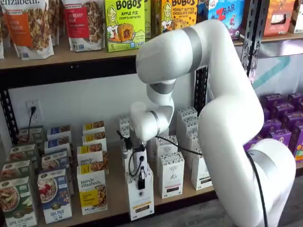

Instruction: Pick up the white box with a yellow strip in the middle, on the bottom shelf, the fourth box from the left

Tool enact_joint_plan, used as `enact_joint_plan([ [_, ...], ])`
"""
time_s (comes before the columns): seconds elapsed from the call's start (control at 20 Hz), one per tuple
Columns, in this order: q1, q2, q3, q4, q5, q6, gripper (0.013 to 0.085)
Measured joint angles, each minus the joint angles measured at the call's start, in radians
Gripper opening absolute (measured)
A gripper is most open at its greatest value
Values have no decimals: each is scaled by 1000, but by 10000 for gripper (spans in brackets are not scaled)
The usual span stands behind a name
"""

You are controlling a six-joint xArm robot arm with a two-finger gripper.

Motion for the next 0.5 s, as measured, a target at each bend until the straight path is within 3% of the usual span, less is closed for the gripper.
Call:
enact_joint_plan([
  [0.5, 28, -179, 196, -19, -18, 46, 490],
])
